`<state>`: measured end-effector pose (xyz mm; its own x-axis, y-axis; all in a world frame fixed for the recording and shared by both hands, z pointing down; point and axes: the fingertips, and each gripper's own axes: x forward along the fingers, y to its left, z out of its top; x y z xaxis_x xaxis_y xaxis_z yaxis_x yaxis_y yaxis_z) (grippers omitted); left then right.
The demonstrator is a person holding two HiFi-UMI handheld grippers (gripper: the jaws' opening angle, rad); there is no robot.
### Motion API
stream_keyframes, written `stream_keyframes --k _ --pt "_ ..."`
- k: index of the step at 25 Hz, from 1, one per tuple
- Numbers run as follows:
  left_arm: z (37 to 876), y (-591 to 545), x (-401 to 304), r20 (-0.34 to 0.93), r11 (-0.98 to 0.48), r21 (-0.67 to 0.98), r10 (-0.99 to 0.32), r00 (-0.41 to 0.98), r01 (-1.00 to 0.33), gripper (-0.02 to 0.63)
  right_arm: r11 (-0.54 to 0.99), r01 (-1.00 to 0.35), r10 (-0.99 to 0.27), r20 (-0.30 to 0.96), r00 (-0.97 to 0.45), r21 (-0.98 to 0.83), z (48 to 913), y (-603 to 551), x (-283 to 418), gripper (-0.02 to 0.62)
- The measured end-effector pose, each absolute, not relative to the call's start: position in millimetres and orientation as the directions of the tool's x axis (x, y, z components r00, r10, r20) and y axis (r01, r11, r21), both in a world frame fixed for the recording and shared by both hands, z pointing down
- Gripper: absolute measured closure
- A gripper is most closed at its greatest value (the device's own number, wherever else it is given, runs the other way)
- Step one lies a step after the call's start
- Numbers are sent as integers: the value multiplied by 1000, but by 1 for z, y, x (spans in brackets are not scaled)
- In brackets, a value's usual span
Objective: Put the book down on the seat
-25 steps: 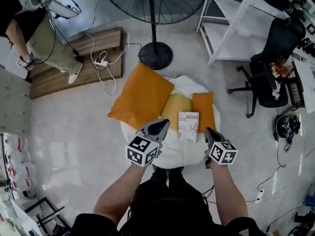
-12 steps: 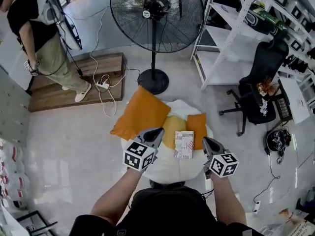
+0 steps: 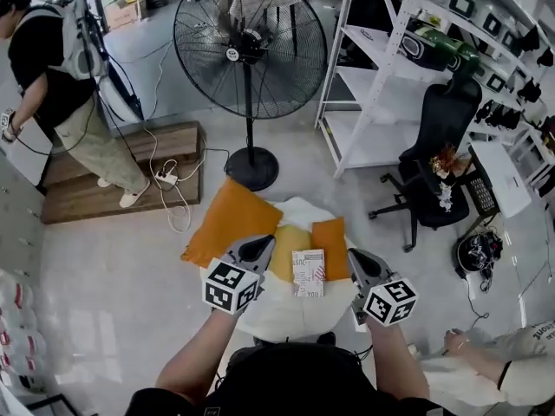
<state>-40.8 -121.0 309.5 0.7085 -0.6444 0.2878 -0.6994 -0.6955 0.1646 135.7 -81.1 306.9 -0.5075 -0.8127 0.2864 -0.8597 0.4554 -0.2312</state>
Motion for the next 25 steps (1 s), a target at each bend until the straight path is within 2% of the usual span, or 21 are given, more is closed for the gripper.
stream_keyframes --k 12,16,25 --pt "288 -106 56 272 -609 119 -739 616 -784 604 533 -786 -775 194 -602 -312 300 -59 248 580" --pt "285 -92 88 273 -579 116 -762 587 -807 604 574 -770 -756 179 -629 -279 297 -48 278 581" --pt "280 -79 127 223 -583 116 -774 593 -805 604 625 -739 -730 147 -667 -251 285 -42 309 581"
